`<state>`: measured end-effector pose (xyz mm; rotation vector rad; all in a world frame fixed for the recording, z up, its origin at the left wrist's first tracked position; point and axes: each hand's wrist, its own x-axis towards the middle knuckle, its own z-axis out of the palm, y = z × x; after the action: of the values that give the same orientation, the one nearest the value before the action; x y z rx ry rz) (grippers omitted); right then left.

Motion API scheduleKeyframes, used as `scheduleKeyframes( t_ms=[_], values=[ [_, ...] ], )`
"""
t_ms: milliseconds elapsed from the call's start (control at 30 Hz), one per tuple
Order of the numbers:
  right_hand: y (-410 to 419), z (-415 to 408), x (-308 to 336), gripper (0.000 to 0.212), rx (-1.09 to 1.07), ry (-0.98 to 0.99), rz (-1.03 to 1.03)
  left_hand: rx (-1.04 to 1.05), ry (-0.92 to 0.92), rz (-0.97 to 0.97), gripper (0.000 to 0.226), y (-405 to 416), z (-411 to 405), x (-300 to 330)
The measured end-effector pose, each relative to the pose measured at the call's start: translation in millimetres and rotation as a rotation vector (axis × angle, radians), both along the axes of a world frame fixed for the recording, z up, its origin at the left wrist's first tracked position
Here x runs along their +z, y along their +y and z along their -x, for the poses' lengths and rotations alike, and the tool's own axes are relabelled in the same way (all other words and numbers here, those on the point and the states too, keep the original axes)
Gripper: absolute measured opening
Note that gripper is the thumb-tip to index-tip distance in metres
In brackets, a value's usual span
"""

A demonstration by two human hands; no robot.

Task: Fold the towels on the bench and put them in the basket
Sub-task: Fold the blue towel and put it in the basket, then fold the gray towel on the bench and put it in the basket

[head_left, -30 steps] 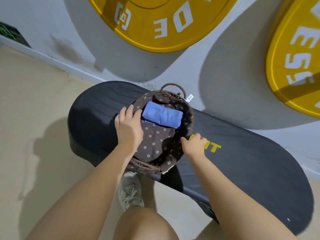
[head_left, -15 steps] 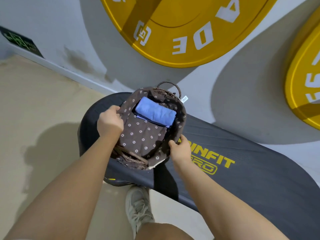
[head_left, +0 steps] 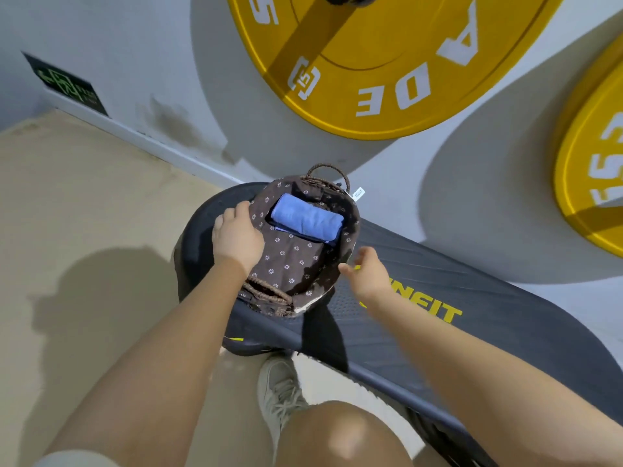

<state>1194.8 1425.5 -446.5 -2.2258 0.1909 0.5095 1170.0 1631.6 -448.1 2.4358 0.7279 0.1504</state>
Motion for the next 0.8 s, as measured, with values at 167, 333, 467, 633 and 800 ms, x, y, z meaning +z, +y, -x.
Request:
scheduleKeyframes(
  t_ms=[167,333,467,633,800],
  values=[
    [-54,34,58,0.025,0.114,-0.161,-0.053,-0.289,-0.153,0.079,0.035,-70,47,68],
    [-146,62,76,0.025,0.086,-0.178,-0.088,-0.457,-0.020,0.211,0.027,-168,56,103],
    [-242,73,71,0.028,0.050,-0.152,0.023,-0.493,0.081,0.248,0.021,-250,36,91],
    [-363,80,101,0.030,-0.163,0.004,-0.034,-0.628,0.233,0.309,0.022,-358,9,122],
    [-485,139,212,0.029,-0.553,0.091,-0.219,-0.865,0.284,0.224,0.025,-494,21,230]
  ],
)
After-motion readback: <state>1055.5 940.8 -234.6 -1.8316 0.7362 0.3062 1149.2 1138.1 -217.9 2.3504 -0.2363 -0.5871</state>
